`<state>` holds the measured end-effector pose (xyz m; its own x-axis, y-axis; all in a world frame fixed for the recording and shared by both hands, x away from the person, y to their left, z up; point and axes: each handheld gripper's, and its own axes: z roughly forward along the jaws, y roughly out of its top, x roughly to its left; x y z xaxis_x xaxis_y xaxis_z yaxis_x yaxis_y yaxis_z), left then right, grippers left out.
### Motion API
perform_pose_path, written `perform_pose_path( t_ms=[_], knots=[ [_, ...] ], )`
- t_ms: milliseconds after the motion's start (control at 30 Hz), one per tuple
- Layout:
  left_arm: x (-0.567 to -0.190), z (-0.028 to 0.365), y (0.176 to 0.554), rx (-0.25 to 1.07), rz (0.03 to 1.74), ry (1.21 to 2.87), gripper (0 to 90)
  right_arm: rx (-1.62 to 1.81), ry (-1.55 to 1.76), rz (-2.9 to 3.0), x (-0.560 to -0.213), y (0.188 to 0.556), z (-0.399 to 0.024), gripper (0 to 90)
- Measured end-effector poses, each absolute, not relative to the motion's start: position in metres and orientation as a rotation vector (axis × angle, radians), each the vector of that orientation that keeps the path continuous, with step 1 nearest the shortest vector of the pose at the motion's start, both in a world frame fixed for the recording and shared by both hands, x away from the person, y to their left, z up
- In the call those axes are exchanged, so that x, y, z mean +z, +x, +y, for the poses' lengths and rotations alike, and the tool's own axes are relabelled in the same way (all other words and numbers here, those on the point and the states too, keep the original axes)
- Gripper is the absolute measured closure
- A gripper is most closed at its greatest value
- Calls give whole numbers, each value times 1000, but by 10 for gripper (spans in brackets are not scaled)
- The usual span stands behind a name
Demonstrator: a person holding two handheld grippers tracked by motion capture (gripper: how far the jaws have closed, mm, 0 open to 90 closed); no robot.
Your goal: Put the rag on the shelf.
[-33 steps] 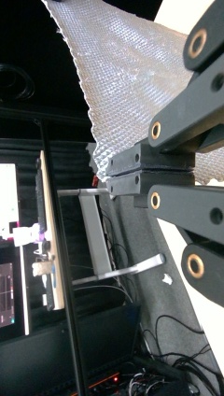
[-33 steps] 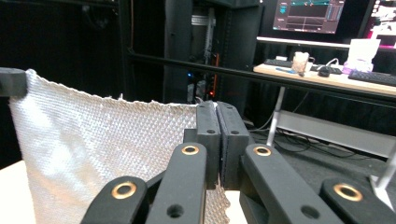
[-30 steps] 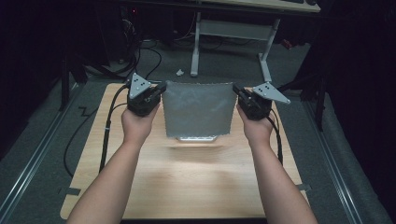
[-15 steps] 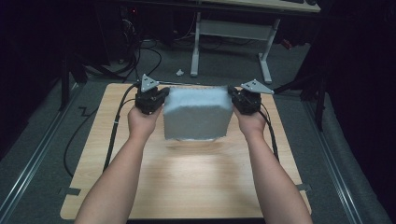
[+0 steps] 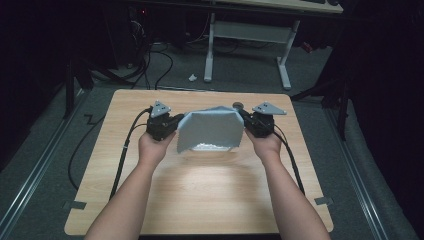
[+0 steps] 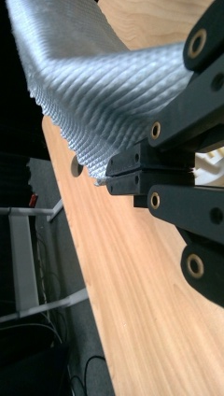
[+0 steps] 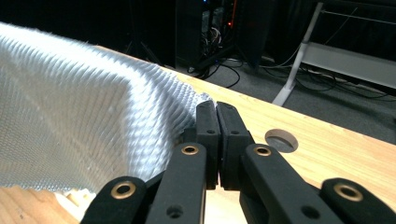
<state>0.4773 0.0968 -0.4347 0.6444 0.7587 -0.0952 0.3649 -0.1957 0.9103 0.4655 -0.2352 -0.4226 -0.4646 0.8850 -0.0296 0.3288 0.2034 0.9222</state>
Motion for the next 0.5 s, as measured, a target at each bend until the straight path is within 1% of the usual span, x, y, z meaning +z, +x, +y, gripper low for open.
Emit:
perform_pose_path(
  t_ms=[500],
  knots=[
    [-456,97,469,397,911,1811,892,1255,1142,1926,-438,457,-234,897]
  ],
)
